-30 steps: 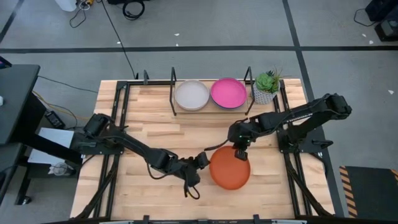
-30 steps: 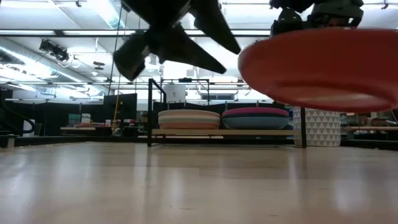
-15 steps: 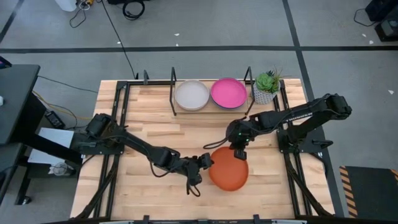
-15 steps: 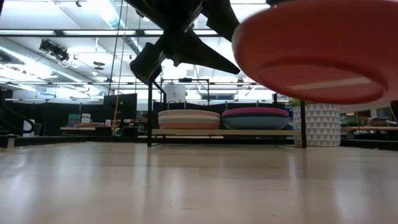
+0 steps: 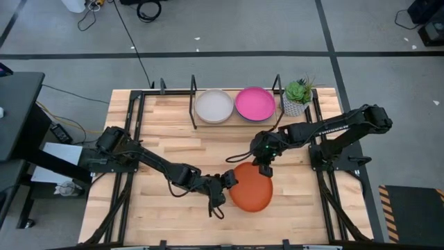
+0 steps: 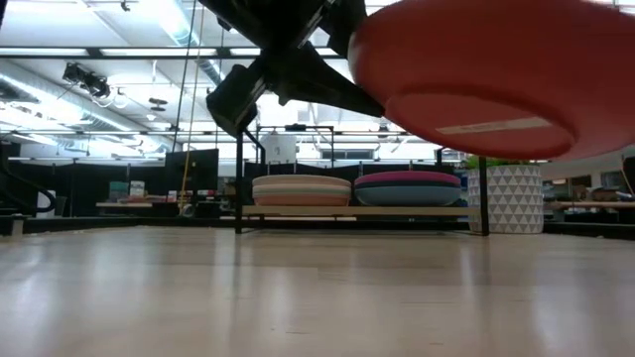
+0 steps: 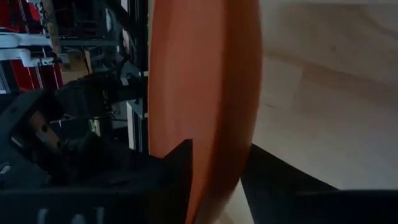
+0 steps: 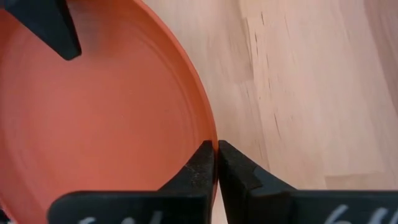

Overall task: Place and stack plates onto a shelf
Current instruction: Stack the orange plate on top of the pink plate on the shelf

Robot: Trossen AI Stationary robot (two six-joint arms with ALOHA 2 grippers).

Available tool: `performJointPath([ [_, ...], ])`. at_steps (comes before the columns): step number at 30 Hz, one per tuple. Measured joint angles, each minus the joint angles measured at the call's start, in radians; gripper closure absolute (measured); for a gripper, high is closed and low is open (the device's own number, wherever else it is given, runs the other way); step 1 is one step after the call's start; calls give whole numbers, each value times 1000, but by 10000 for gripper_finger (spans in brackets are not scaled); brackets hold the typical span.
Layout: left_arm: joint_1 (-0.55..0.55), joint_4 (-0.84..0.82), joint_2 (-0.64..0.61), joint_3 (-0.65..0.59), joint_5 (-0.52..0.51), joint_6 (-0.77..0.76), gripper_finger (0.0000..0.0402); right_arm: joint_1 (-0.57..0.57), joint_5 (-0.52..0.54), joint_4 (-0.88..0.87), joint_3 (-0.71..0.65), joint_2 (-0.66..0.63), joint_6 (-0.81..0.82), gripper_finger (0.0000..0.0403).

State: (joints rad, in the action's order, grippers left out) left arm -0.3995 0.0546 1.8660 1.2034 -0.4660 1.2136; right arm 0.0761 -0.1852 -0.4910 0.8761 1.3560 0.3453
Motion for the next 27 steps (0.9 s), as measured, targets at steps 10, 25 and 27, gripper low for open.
performJointPath([
  [10,-1,-8,0,0,4,-18,354,-1,8,65,0,0,-16,361],
  [25,0,-47,0,0,-18,-77,358,6,263,-11,0,-284,43,319],
  [27,14,-47,0,0,-83,-77,358,39,328,-25,1,-326,57,320],
])
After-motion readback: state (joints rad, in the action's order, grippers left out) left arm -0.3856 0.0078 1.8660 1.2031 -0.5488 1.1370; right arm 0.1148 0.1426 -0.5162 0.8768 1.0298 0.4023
